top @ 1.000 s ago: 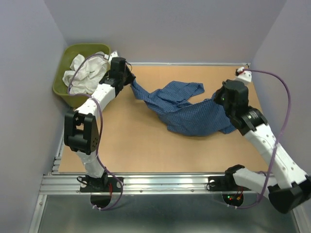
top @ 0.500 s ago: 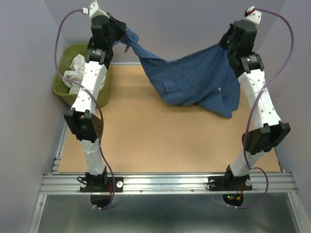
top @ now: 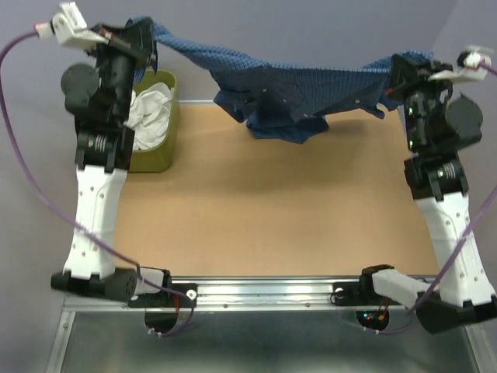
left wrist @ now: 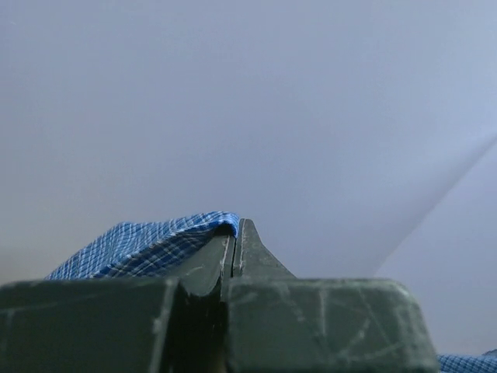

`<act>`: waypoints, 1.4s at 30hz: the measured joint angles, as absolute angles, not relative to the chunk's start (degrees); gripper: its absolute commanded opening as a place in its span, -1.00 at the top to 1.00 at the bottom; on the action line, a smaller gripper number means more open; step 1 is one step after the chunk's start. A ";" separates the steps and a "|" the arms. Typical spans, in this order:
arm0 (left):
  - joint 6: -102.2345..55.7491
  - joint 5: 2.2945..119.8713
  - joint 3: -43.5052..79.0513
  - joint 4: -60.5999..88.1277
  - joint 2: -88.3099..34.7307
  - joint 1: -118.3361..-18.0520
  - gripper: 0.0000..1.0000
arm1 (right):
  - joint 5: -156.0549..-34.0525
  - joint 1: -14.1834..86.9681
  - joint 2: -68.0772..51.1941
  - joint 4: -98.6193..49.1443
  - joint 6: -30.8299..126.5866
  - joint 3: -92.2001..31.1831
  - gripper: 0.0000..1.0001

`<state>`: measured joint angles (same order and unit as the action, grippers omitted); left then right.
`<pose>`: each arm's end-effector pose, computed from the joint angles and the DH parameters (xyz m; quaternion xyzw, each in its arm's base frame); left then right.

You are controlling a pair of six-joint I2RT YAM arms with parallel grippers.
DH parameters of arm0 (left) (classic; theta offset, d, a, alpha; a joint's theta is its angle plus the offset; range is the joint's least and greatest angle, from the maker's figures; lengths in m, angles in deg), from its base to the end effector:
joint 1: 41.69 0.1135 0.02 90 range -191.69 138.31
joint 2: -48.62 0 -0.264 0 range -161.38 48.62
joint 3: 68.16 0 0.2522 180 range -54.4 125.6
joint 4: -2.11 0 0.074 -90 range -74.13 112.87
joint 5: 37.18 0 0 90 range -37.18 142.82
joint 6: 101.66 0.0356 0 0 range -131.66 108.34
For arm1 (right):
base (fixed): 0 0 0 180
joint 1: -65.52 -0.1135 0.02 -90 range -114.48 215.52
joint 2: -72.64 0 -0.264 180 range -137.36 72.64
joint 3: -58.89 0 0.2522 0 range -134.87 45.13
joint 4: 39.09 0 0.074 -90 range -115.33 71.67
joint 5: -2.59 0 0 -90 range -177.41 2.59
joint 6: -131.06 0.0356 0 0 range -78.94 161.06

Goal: Fold and stack the long sleeve shirts
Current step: Flatten the shirt out

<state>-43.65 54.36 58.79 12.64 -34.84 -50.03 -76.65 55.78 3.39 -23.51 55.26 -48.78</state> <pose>0.2619 -0.0394 0.6090 -0.0863 0.4697 -0.3089 0.8225 0.2224 0.0314 0.5594 0.0995 0.5472 0.1213 0.8222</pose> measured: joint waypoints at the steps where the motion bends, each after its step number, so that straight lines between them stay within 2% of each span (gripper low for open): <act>1: -43.45 54.25 51.84 10.50 -29.12 -50.21 1.00 | -76.95 55.80 7.71 -25.43 55.46 -43.54 0.99; 4: -43.61 54.10 35.16 9.91 -16.16 -50.21 1.00 | -77.41 55.80 20.46 -26.09 57.64 -25.94 0.99; 8: -46.47 54.91 12.58 9.87 -1.47 -50.23 1.00 | -77.94 55.80 35.71 -21.26 63.02 -8.76 0.99; 10: -48.37 55.32 2.25 14.57 5.85 -50.25 0.97 | -78.42 55.80 42.20 -15.66 65.71 -3.71 0.78; 11: -48.90 55.35 -0.31 16.10 7.45 -50.27 0.76 | -78.77 55.80 46.05 -10.90 67.43 -1.79 0.57; 14: -50.38 54.93 -8.79 25.56 14.92 -50.27 0.41 | -79.93 55.80 53.53 -2.18 71.65 -0.37 0.11; 15: -50.75 54.71 -10.41 29.21 17.02 -50.27 0.18 | -80.34 55.80 56.26 1.06 72.75 -0.19 -0.26; 17: -51.61 53.73 -11.65 35.48 21.44 -50.34 -0.07 | -80.60 55.80 60.80 5.47 74.41 -0.33 -0.52; 18: -51.87 52.40 -11.65 37.89 23.32 -50.38 -0.28 | -80.60 55.80 62.22 7.90 75.41 -0.57 -0.65; 19: -52.46 50.63 -11.63 40.01 25.83 -50.43 -0.36 | -80.60 55.80 62.79 9.98 76.22 -1.05 -0.79; 21: -52.90 46.91 -10.47 43.86 30.27 -50.47 -0.50 | -80.28 55.80 62.16 14.59 76.57 -2.56 -0.84; 23: -52.48 43.78 -8.20 45.98 32.30 -50.47 -0.55 | -79.64 55.80 60.76 18.04 76.46 -3.80 -0.85; 29: -48.31 41.99 -4.53 45.21 28.89 -50.47 -0.70 | -76.58 55.80 50.90 21.78 75.94 -7.12 -0.88; 37: -43.63 56.61 -6.15 35.35 4.98 -50.86 -0.75 | -77.59 55.80 28.15 20.84 75.81 -7.21 -0.89; 42: -40.48 59.26 -2.74 31.05 -12.79 -54.60 -0.76 | -78.97 55.80 18.95 17.50 75.81 -7.10 -0.89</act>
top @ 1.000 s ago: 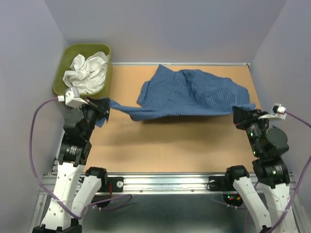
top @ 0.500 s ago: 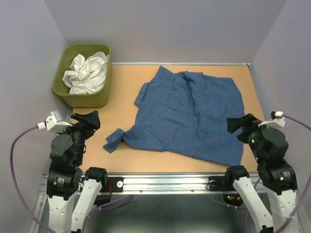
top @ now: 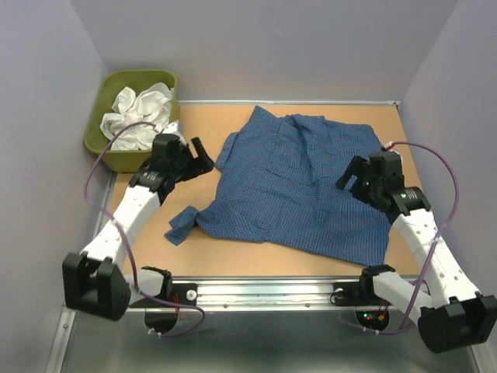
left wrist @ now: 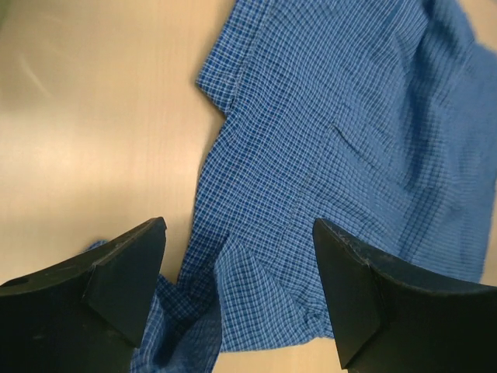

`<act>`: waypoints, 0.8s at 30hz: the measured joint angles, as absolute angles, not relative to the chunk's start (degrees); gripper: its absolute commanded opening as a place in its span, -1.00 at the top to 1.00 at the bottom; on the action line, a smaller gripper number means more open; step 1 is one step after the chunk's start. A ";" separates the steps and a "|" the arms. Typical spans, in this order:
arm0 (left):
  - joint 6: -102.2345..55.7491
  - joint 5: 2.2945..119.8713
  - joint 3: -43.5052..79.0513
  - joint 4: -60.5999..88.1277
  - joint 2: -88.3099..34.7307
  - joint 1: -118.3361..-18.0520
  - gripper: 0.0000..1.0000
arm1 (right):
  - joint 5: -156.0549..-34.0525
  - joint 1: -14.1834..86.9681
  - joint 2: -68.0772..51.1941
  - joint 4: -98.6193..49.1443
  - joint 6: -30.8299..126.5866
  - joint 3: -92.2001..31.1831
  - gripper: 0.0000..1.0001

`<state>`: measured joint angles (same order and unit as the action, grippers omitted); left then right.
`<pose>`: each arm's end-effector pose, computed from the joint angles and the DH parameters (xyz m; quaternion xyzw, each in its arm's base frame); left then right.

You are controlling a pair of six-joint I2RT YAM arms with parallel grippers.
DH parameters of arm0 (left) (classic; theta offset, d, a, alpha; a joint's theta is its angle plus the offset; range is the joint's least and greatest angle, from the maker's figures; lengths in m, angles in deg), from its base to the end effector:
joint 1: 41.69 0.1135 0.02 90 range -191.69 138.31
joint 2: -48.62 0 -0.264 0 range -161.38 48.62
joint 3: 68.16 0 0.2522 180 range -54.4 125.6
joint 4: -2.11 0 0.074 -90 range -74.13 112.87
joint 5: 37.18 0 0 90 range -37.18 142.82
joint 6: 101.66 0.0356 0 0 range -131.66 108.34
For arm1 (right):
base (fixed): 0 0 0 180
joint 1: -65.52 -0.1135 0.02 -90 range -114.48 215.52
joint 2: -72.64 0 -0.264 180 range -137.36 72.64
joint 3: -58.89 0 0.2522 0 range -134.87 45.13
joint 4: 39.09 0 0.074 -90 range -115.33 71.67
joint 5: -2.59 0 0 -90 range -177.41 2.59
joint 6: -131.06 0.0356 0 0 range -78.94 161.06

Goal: Fold and stack the long sleeve shirts
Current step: Flatten the shirt out

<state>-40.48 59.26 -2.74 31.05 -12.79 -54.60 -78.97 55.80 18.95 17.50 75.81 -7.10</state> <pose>0.2374 -0.0585 0.3168 -0.0866 0.8378 -0.2355 0.4849 0.1864 0.0266 0.3037 0.2270 0.8910 0.0838 0.3842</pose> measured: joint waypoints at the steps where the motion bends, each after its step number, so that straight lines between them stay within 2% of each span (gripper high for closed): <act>1: -39.63 59.13 -0.79 30.83 -17.01 -55.89 -0.75 | -79.03 55.80 18.31 16.75 75.81 -7.08 -0.89; 11: -35.48 55.26 24.74 24.27 -49.66 -60.96 -0.71 | -78.75 55.80 11.34 9.93 75.37 -5.57 -0.89; 14: -34.75 54.03 30.38 24.42 -59.08 -60.96 -0.63 | -78.83 55.80 10.03 8.77 75.06 -5.40 -0.89; 19: -33.55 51.06 35.10 27.46 -70.23 -60.96 -0.52 | -78.92 55.80 9.35 6.39 74.47 -4.48 -0.89; 24: -33.38 49.73 35.21 29.98 -72.74 -61.25 -0.35 | -80.17 55.80 6.10 3.92 74.34 -2.64 -0.89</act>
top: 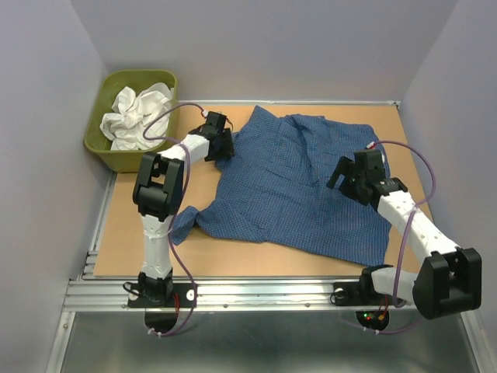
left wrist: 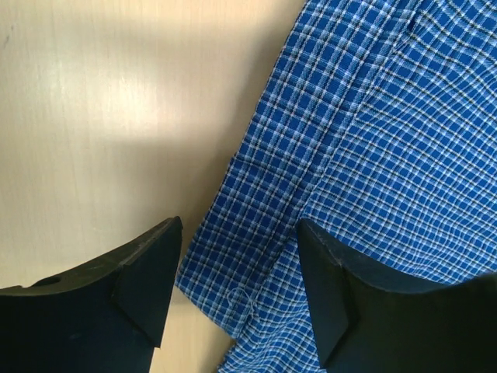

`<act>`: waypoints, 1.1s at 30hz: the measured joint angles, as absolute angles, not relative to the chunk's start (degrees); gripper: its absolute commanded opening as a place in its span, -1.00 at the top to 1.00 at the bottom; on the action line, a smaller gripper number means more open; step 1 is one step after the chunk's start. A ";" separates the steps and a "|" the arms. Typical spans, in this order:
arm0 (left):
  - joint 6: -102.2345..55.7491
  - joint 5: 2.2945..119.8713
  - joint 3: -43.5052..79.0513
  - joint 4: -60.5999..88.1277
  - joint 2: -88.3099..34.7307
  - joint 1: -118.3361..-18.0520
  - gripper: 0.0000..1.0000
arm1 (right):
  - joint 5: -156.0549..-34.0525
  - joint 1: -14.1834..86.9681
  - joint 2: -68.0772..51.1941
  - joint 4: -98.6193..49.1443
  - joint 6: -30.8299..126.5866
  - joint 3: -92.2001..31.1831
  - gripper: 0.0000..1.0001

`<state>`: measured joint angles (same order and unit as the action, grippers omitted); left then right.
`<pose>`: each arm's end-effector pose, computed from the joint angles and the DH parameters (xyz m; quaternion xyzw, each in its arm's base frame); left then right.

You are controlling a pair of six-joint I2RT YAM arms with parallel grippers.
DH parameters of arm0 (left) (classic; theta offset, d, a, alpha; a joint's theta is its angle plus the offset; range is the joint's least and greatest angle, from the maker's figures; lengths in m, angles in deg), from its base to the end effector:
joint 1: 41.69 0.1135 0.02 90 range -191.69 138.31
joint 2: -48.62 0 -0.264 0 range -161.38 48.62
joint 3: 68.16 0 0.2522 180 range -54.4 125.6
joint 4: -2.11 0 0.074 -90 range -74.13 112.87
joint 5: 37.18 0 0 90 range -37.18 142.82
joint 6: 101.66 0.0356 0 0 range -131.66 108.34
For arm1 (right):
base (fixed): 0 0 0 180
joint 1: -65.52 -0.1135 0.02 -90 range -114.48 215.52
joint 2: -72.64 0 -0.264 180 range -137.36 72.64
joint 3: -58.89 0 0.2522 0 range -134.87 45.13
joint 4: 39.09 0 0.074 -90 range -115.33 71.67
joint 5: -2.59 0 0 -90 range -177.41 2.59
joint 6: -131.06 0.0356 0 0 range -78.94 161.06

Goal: Fold and stack the long sleeve shirts
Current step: Flatten the shirt out

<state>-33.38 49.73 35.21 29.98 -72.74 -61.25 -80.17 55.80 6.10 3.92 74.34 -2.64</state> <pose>0.4469 -0.1567 0.1824 -0.0276 0.9260 -0.1090 0.3603 0.2366 0.0360 0.2524 0.2124 0.9075 0.0762 0.3542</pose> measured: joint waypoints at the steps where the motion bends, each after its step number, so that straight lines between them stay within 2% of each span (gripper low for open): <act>1: -33.55 49.47 35.21 30.09 -72.74 -61.35 -0.32 | -80.34 55.80 5.44 3.73 74.34 -2.53 -0.89; 5: -35.35 48.20 31.95 27.33 -71.67 -61.60 -0.08 | -81.43 55.80 2.60 2.04 74.84 -1.38 -0.89; 12: -40.98 45.69 16.15 21.54 -62.03 -60.90 0.22 | -83.21 55.80 0.43 -0.14 76.42 0.55 -0.89; 16: -44.50 46.19 6.77 19.99 -54.95 -57.11 0.22 | -83.14 55.80 0.35 -0.16 77.20 2.14 -0.89; 18: -45.03 46.12 4.30 20.36 -52.90 -55.17 0.14 | -83.10 55.80 0.02 -0.25 77.84 2.19 -0.89; 20: -45.22 46.12 2.16 20.97 -50.69 -53.40 -0.04 | -82.79 55.80 -0.48 -0.34 78.58 2.19 -0.90; 24: -45.22 46.56 0.04 23.33 -46.49 -52.48 -0.53 | -80.12 55.83 -1.03 -0.34 80.37 2.21 -0.89; 25: -45.16 46.80 -0.20 23.68 -45.31 -52.46 -0.57 | -79.62 55.85 -1.03 -0.36 80.57 2.23 -0.89; 29: -44.35 46.78 -0.46 25.12 -38.71 -53.79 -0.63 | -76.41 56.22 -1.01 -0.45 82.30 2.28 -0.86; 33: -43.85 46.73 -0.09 24.95 -33.69 -60.96 -0.61 | -75.12 56.53 -2.93 -1.00 83.70 2.36 -0.75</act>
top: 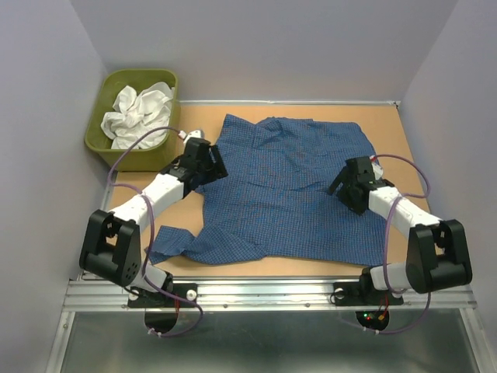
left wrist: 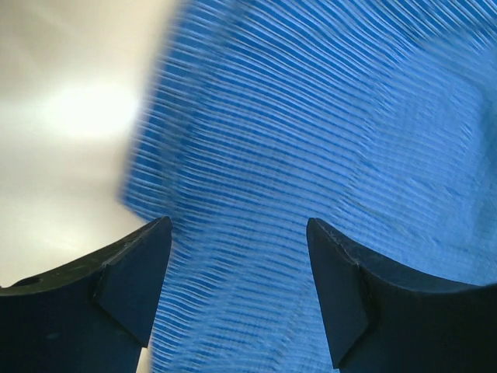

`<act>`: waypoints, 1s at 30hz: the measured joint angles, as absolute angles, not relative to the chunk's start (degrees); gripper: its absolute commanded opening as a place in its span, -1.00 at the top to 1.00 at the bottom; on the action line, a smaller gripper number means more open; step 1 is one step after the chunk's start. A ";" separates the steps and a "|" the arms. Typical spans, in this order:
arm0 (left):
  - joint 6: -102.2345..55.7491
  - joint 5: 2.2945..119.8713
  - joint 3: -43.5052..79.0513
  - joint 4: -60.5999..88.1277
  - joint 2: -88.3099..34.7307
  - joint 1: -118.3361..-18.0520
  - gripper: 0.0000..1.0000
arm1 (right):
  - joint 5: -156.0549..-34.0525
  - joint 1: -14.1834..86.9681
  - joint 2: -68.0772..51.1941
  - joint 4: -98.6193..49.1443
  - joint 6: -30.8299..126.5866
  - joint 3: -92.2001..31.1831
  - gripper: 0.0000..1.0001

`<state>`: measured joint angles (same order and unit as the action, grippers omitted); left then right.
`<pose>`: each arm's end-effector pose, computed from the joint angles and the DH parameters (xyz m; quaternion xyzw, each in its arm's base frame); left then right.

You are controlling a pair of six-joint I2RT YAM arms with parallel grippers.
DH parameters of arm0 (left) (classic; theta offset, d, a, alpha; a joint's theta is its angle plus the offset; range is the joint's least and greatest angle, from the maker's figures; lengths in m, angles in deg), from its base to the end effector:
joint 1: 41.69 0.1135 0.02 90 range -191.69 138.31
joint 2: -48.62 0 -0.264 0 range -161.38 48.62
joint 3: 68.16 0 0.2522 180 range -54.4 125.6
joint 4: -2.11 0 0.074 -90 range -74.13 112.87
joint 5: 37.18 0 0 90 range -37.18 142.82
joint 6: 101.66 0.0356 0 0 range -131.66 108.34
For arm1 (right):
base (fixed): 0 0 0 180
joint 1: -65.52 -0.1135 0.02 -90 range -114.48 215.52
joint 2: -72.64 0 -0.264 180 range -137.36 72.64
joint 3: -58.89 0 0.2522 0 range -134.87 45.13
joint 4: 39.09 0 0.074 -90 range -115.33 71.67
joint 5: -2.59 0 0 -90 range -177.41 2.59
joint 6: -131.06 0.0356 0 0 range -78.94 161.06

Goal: Fold and stack the long sleeve shirts
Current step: Flatten the shirt out

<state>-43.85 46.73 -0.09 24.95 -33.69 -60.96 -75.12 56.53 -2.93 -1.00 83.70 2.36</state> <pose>0.2999 -0.1009 0.2471 -0.1241 0.8856 -0.1503 0.4215 0.2497 0.0318 0.1955 0.3050 0.9040 0.0301 0.2979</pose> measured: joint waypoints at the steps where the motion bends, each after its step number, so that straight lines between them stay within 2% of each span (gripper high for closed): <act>1: -43.87 47.06 0.24 24.86 -33.64 -63.21 -0.60 | -75.01 56.55 -3.89 -1.24 84.13 2.38 -0.72; 4: -44.13 47.98 1.42 24.64 -36.37 -67.91 -0.51 | -74.83 56.57 -6.87 -2.18 85.62 2.69 -0.61; 5: -44.33 48.13 1.81 24.47 -38.25 -69.16 -0.50 | -74.77 56.57 -7.59 -2.46 86.03 2.89 -0.53; 7: -44.81 48.37 2.09 24.16 -41.82 -70.69 -0.50 | -74.70 56.57 -8.81 -2.90 86.82 2.91 -0.47; 13: -46.08 49.60 5.55 23.27 -51.78 -72.85 -0.47 | -73.98 56.61 -10.71 -5.74 87.85 2.76 -0.46; 20: -46.71 49.40 14.57 21.58 -60.02 -71.41 -0.47 | -73.22 58.16 -18.43 -10.96 87.80 -3.10 -0.47; 23: -47.08 50.03 20.39 21.63 -64.20 -68.92 -0.51 | -72.71 59.21 -24.90 -13.74 87.56 -9.53 -0.48; 30: -45.97 51.00 26.81 23.81 -67.19 -64.48 -0.62 | -73.94 59.93 -33.40 -15.90 86.67 -20.13 -0.67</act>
